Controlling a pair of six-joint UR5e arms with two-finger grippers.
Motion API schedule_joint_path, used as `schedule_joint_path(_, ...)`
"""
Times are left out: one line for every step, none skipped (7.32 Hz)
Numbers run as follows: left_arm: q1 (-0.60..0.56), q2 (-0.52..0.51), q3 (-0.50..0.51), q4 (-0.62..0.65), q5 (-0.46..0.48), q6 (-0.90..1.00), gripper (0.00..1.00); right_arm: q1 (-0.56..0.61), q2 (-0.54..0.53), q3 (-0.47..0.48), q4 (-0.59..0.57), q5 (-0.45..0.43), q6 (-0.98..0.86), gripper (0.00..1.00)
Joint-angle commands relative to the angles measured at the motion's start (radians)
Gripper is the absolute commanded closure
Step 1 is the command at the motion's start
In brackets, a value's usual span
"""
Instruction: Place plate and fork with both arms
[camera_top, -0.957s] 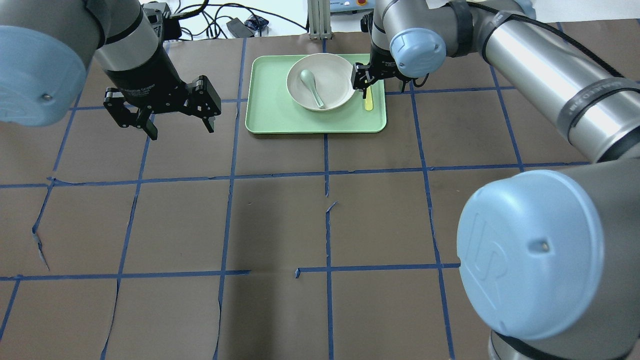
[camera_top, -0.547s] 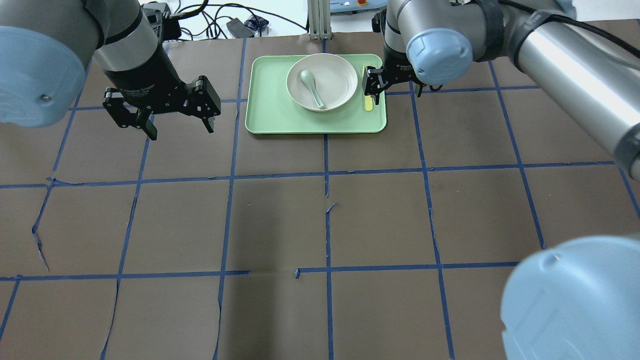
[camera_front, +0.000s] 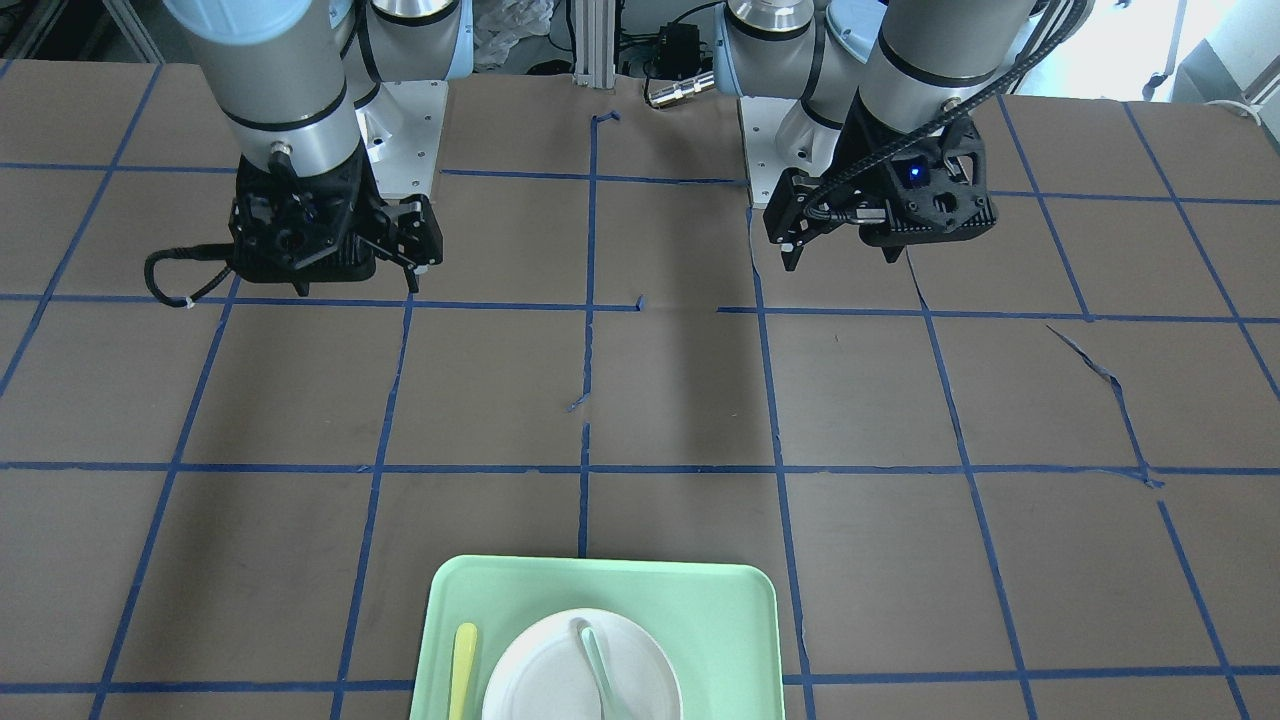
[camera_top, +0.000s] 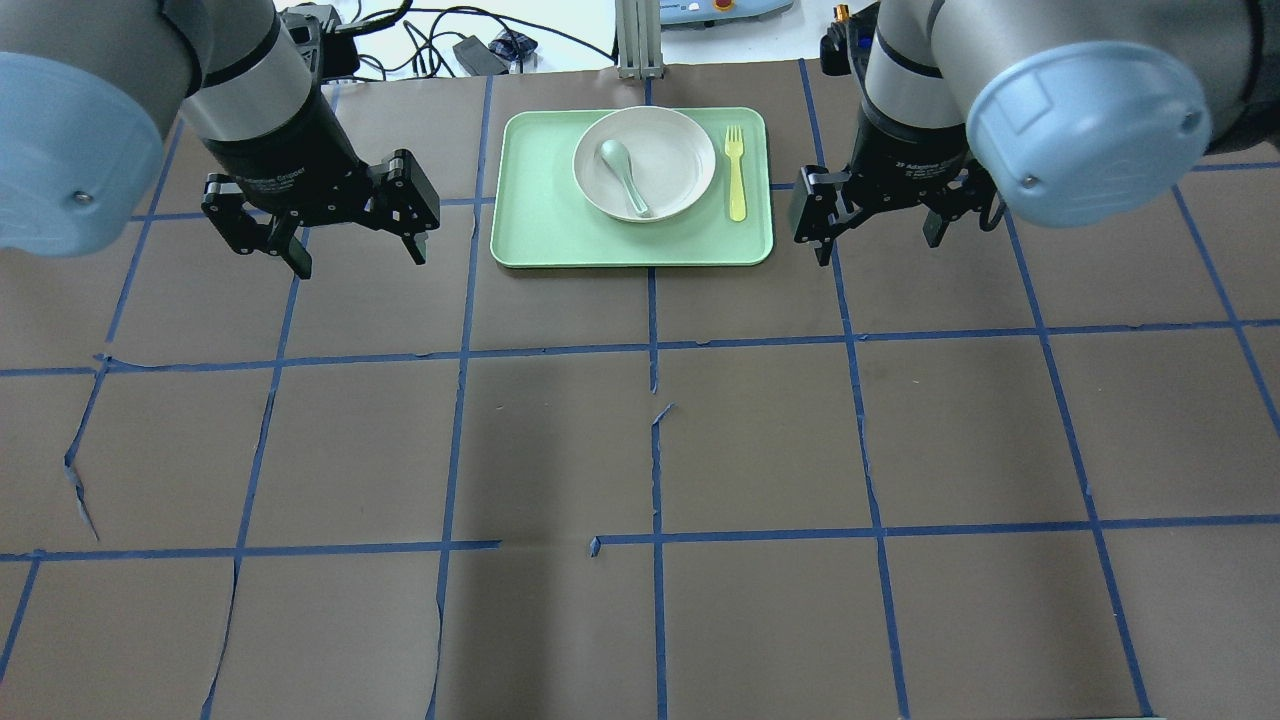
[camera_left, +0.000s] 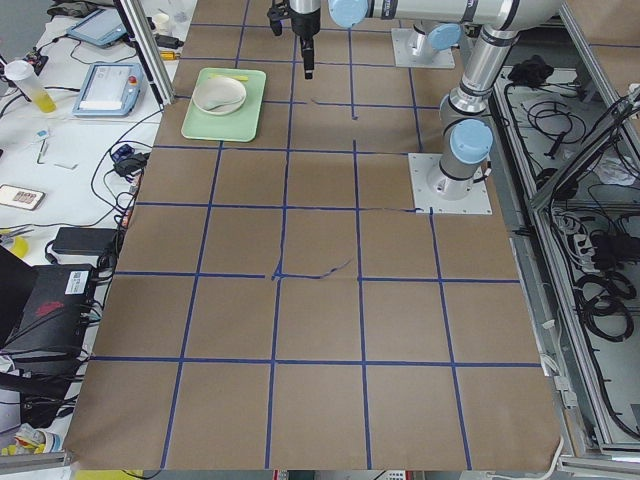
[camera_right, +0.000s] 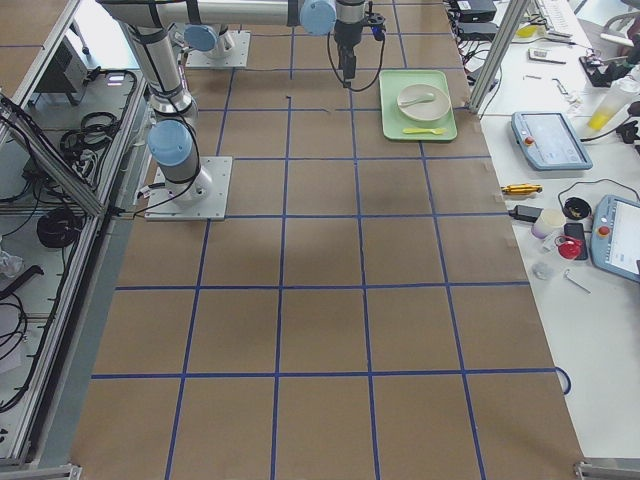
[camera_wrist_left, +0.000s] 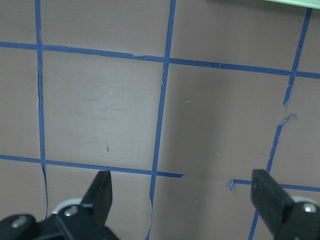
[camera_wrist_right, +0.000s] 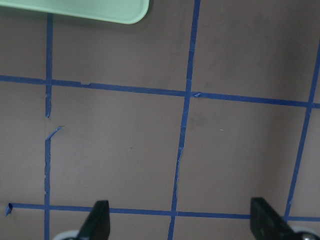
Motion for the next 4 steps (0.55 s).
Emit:
schedule_joint_path(0.0,0.001,0.0,0.0,0.0,0.001,0.0,-0.001,-0.036,-0.07,0.112,0.011,0.005,0.0)
schedule_joint_path(0.0,0.004,0.002,0.0,0.0,0.002,0.0,0.005,-0.024,-0.087,0.1,0.028,0.008,0.0)
schedule_joint_path(0.0,0.005,0.002,0.0,-0.002,0.001,0.0,0.008,-0.019,-0.084,0.091,0.043,0.009,0.0)
schedule_joint_path(0.0,0.004,0.003,0.0,-0.002,0.001,0.0,0.01,-0.018,-0.08,0.062,0.048,0.011,0.0)
